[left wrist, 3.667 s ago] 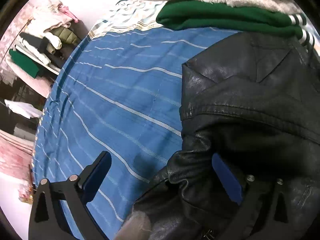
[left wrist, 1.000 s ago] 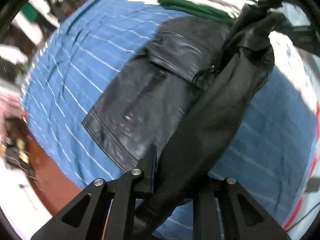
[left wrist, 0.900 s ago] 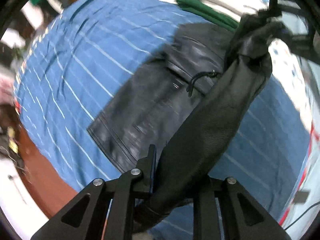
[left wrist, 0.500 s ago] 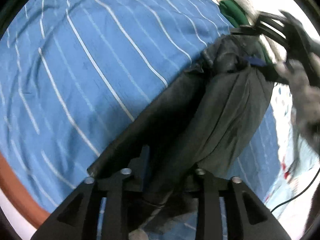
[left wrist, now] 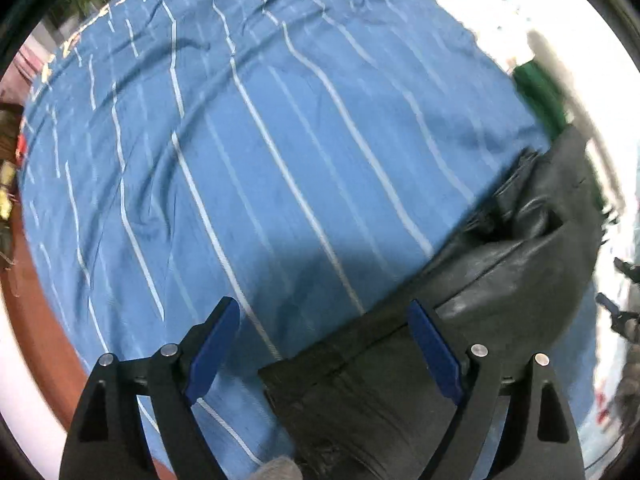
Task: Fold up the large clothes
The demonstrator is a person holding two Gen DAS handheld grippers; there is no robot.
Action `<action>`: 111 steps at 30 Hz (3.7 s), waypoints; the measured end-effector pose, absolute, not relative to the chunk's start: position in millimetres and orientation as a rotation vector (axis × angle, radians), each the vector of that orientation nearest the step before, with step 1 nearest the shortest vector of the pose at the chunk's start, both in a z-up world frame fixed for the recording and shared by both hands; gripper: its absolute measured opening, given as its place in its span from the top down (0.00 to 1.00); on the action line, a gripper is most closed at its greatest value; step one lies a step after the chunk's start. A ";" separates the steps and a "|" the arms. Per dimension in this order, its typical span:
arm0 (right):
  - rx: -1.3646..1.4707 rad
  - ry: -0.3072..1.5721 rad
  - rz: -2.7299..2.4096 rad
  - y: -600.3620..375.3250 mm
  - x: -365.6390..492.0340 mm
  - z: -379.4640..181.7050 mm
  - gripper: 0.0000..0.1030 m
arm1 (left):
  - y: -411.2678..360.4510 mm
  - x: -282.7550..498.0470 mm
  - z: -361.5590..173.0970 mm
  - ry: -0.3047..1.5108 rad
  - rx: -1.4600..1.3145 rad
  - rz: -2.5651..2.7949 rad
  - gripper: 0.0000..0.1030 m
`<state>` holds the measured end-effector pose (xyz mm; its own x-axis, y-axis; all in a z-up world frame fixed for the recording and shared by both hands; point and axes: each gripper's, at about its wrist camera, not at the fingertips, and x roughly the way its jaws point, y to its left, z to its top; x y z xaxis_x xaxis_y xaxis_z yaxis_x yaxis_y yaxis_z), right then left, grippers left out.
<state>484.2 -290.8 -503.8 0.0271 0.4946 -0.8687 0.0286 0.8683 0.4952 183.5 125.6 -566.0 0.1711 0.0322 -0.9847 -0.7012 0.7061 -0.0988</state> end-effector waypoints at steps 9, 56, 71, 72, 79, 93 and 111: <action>0.640 1.532 0.610 -319.6 532.0 -598.1 0.33 | 112.1 201.2 -618.4 1.369 -0.486 0.666 0.10; 0.279 1.608 0.060 -388.7 356.7 -532.2 0.67 | 142.8 169.5 -553.6 1.283 -0.143 0.760 0.00; 0.216 1.676 0.308 -310.3 328.0 -518.7 0.64 | 29.6 212.4 -545.6 1.311 -0.107 0.553 0.00; 0.244 1.676 0.300 -308.1 335.6 -527.1 0.64 | 24.7 215.2 -545.9 1.314 -0.096 0.544 0.00; 0.461 1.563 0.387 -367.6 320.6 -480.9 0.59 | -32.6 243.3 -535.0 1.299 -0.024 0.413 0.00; 1.047 1.292 0.031 -595.8 158.7 -518.5 0.32 | -115.8 299.8 -619.9 1.431 -0.083 0.191 0.00; 1.253 1.052 0.230 -546.6 254.8 -549.5 0.80 | -124.0 313.5 -612.9 1.426 -0.018 0.149 0.00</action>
<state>254.8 -546.6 -549.5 0.5408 0.6605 -0.5208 0.3834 0.3574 0.8516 313.5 -124.0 -612.9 0.1369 0.0922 -0.9863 -0.1143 0.9905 0.0767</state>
